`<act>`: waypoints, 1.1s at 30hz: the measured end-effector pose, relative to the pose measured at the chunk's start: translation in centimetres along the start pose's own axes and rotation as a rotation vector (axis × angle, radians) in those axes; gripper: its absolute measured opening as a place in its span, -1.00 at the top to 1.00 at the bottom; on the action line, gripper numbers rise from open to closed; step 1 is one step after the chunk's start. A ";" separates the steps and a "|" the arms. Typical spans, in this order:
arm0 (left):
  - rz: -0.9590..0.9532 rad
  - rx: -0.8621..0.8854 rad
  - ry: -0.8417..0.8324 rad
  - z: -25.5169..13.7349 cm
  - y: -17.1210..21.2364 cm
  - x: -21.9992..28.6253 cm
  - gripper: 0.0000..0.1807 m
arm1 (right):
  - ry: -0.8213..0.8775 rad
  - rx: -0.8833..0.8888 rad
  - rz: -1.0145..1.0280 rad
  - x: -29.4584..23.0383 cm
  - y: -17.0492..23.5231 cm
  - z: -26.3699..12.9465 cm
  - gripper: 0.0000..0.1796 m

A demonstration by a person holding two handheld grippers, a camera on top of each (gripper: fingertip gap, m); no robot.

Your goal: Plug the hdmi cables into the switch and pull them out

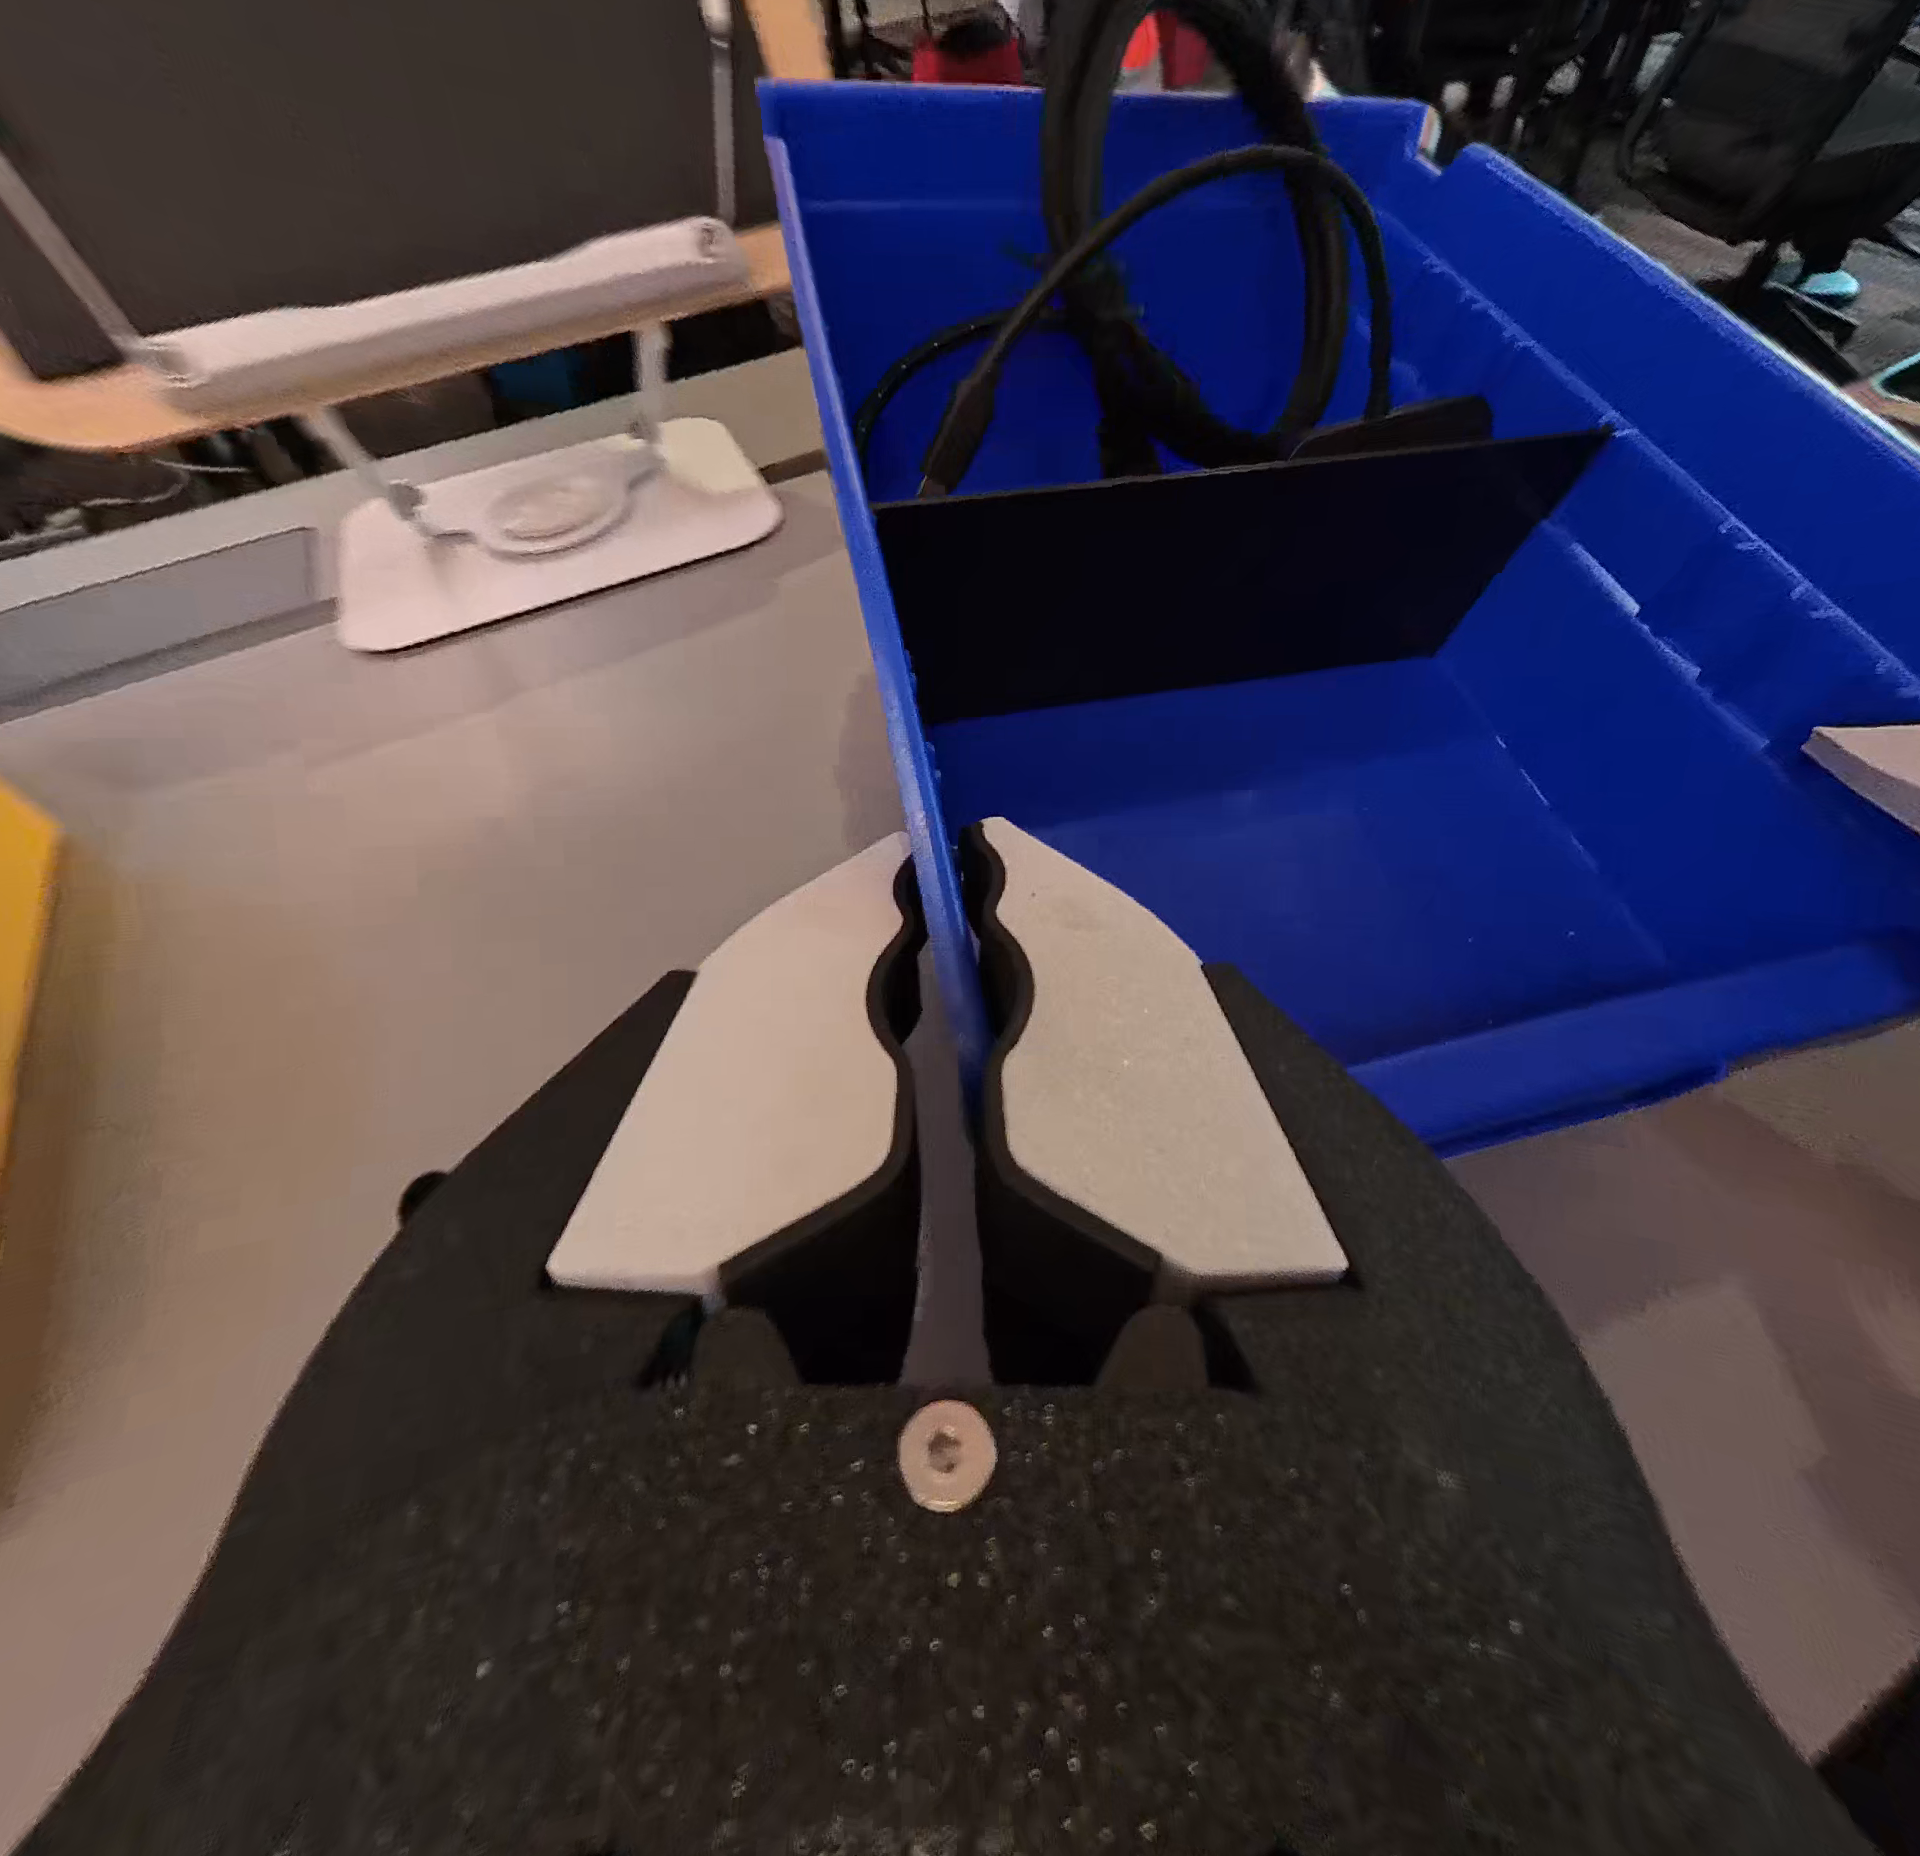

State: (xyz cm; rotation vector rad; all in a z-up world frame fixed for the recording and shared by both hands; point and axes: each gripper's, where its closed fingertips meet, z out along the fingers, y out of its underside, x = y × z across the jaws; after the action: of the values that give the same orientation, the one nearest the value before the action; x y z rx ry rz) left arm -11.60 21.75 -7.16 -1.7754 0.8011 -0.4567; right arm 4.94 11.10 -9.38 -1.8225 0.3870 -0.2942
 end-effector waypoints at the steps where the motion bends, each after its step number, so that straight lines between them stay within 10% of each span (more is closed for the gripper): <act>1: 0.006 0.005 -0.026 -1.5 0.2 -1.4 0.95 | -0.027 0.008 -0.009 -1.8 0.0 -0.6 0.96; 8: -0.086 -0.022 -0.176 -9.1 4.4 -10.7 0.95 | -0.218 0.003 -0.099 -13.6 0.4 -2.1 0.94; 15: -0.177 -0.135 -0.199 -8.4 9.2 -16.0 0.94 | -0.288 -0.101 -0.150 -19.6 3.1 0.6 0.94; 22: -0.239 -0.137 -0.123 -8.6 9.8 -16.4 0.88 | -0.429 -0.145 -0.076 -20.9 3.2 1.3 0.85; 29: -0.452 -0.012 0.012 -15.9 10.0 -18.7 0.63 | -0.991 -0.310 -0.107 -20.0 1.5 -1.4 0.43; 33: -0.442 -0.012 -0.118 -20.1 13.1 -24.1 0.63 | -1.043 -0.302 -0.156 -15.3 -2.1 2.7 0.26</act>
State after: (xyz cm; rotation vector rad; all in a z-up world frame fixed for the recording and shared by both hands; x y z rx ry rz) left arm -45.41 22.74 -10.72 -1.9730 0.3247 -0.6284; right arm -7.74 20.19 -8.17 -2.0329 -0.4651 0.6402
